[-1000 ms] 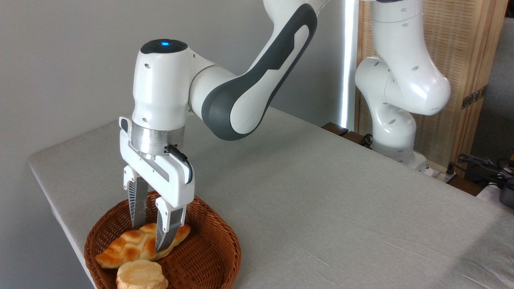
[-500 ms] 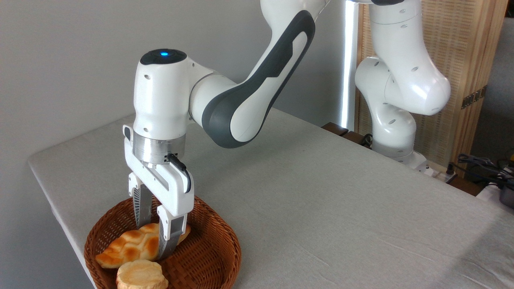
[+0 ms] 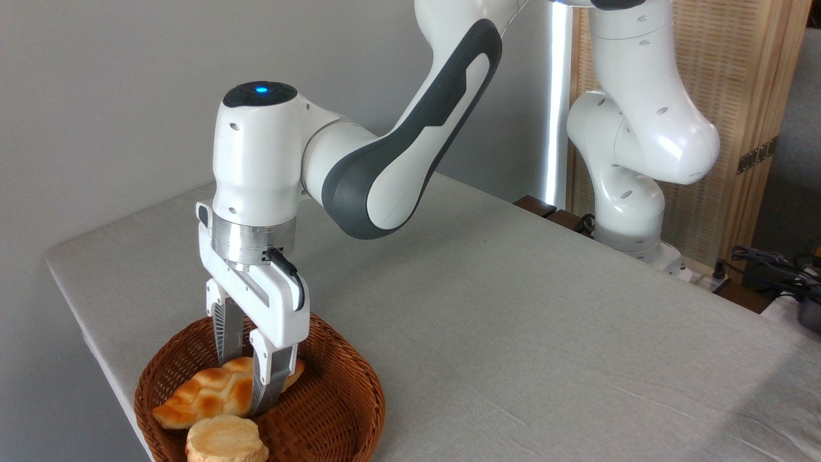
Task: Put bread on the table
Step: 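Close the gripper fingers on the braided bread roll, then lift the braided roll out of the basket and carry it onto the table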
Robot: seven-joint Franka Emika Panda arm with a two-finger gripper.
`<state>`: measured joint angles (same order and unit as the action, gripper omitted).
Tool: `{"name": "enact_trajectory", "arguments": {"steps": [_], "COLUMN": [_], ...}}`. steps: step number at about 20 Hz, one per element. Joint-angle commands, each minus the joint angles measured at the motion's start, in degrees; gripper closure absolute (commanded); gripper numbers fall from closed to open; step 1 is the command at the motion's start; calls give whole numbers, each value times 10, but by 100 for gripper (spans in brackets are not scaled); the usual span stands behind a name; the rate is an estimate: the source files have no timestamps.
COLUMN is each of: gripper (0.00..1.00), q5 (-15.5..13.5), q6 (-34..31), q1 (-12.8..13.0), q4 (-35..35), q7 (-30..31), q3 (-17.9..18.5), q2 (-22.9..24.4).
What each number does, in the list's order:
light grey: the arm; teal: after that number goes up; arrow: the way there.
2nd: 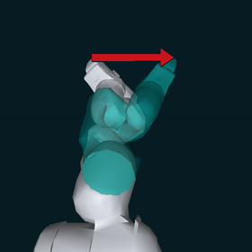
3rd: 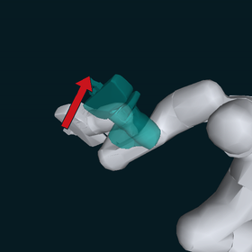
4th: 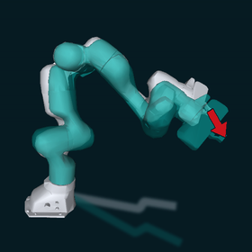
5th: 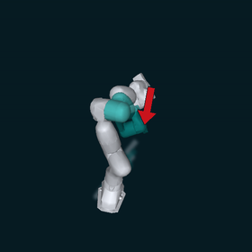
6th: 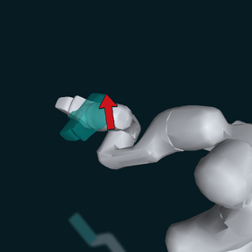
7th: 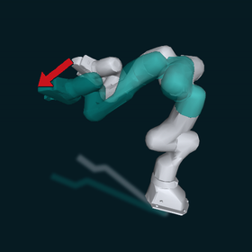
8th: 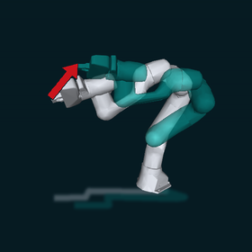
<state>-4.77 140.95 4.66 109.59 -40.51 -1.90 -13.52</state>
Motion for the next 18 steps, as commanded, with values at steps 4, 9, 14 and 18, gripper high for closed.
{"name": "enact_trajectory", "arguments": {"steps": [4, 9, 14, 18], "gripper": [50, 50, 45, 41], "q5": [-2, -6, -9, -9], "q6": [9, 4, -48, -119], "q1": [-3, -2, -1, -1], "q4": [-1, -2, -2, -1], "q7": [-13, -5, -6, -8], "q3": [-1, -2, -3, -2], "q2": [3, 20, 60, 100]}}
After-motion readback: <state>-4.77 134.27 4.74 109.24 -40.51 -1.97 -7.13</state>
